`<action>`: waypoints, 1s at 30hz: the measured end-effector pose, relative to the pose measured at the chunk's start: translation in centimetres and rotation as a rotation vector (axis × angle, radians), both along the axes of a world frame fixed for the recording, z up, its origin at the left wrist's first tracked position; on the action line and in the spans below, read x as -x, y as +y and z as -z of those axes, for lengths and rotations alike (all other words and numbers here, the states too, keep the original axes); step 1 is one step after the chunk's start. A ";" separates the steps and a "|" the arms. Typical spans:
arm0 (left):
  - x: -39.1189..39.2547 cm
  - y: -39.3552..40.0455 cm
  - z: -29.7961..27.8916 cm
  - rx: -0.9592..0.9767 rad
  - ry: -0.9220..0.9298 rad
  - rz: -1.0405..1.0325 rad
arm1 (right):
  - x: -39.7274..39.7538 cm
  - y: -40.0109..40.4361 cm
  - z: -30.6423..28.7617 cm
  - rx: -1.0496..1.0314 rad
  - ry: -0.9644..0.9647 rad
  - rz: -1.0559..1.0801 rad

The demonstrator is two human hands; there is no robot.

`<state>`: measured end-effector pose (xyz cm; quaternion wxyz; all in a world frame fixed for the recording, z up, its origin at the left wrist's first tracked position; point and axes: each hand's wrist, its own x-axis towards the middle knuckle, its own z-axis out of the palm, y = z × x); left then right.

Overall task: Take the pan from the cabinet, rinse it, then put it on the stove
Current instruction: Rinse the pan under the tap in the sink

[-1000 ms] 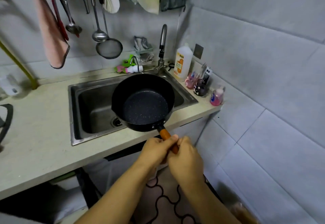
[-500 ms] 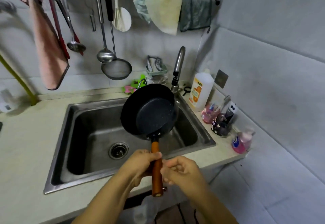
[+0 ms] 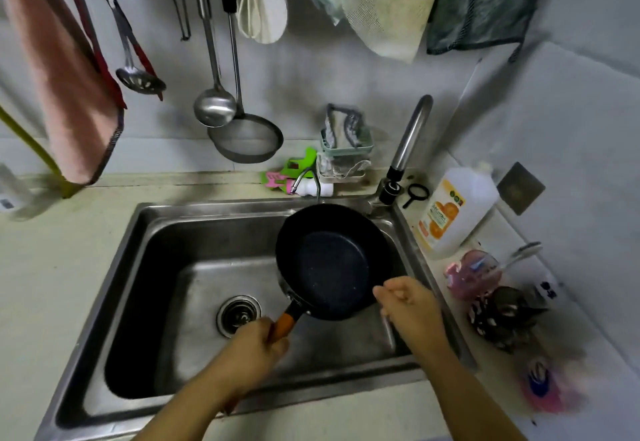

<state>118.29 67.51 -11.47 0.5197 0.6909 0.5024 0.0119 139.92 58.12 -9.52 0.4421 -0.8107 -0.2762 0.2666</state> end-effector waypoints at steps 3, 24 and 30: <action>-0.8 1.3 0.8 -0.008 0.059 0.012 | -4.2 2.6 0.3 0.017 -0.043 0.040; -4.7 5.7 -1.1 0.085 0.203 -0.094 | -18.0 16.9 3.1 0.178 -0.471 -0.378; -4.6 5.6 -1.5 0.097 0.174 -0.107 | -18.0 17.4 2.6 0.187 -0.445 -0.385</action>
